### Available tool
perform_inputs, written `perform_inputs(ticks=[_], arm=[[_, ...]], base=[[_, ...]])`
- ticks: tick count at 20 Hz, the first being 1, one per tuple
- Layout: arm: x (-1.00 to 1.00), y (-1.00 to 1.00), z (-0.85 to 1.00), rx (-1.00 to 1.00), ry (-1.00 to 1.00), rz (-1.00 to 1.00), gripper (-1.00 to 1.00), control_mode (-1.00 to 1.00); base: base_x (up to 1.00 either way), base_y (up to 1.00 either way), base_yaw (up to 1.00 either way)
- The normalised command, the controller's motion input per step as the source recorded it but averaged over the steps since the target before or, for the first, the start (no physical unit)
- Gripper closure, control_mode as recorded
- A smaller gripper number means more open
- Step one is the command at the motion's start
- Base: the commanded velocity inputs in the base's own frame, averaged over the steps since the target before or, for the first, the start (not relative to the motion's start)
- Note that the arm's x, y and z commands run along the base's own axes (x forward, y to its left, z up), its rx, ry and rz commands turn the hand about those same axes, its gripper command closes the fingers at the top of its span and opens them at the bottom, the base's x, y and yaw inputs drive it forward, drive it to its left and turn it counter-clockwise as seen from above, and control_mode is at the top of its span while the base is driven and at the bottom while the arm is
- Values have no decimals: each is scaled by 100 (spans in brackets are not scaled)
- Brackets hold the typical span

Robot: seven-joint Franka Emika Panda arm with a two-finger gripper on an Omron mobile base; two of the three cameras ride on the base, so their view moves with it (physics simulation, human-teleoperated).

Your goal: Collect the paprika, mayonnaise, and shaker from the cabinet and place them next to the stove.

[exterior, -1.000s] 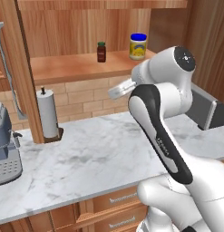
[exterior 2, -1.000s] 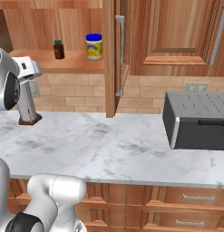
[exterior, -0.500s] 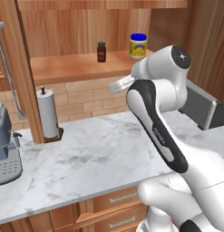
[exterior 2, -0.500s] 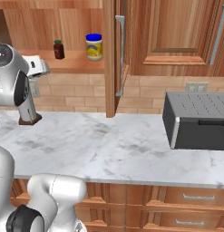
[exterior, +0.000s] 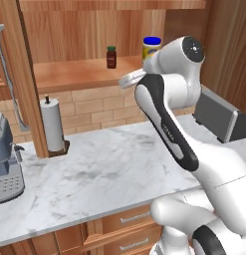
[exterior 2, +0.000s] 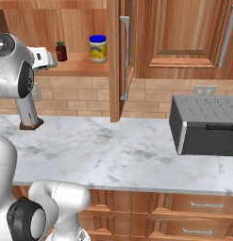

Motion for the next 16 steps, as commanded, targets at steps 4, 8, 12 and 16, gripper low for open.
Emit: perform_inputs(ticks=[4, 8, 12, 16], arm=[[67, 0, 0, 2, 9, -13, -100, -100], [48, 0, 9, 0, 6, -12, -100, -100], [21, 0, 23, 0, 1, -7, -100, -100], [3, 0, 16, 0, 0, 0, -100, -100]], base=[[0, 0, 0], [0, 0, 0], [0, 0, 0], [0, 0, 0]])
